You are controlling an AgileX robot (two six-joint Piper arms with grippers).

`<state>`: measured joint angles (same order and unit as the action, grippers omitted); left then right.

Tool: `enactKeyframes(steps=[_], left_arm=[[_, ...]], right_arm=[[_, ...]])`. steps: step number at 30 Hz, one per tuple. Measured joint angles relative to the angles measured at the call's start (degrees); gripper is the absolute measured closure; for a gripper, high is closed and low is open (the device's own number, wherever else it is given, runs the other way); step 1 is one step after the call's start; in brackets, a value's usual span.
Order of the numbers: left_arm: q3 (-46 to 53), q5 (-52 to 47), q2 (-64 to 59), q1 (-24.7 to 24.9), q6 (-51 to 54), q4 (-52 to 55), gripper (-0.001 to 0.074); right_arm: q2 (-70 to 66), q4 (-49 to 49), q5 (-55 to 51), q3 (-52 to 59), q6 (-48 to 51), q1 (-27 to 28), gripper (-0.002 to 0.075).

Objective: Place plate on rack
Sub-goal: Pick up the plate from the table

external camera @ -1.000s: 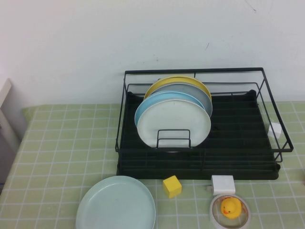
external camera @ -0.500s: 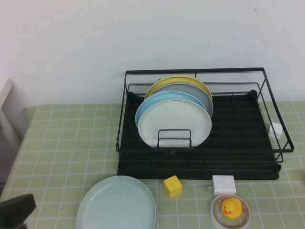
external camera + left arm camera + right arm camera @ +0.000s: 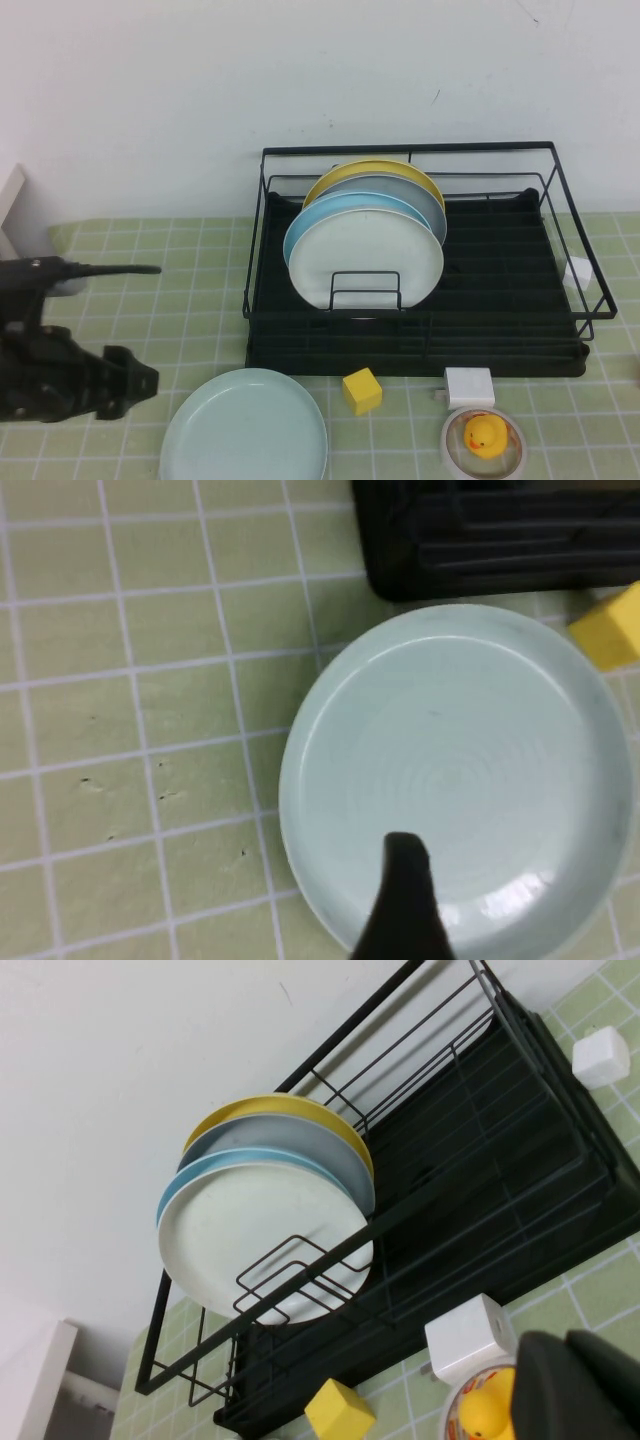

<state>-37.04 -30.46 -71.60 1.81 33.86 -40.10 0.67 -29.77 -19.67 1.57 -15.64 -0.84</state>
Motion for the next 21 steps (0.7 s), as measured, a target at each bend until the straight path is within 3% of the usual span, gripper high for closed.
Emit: enactKeyframes(steps=[10, 21], left_arm=[[-0.3, 6.6, -20.5, 0.0, 20.7, -16.9, 0.0247], [-0.7, 11.5, -36.4, 0.0, 62.2, -48.8, 0.0246]], right_arm=[[0.0, -0.1, 0.0, 0.0, 0.3, 0.0, 0.0728], [0.0, -0.1, -0.2, 0.0, 0.3, 0.0, 0.0728]])
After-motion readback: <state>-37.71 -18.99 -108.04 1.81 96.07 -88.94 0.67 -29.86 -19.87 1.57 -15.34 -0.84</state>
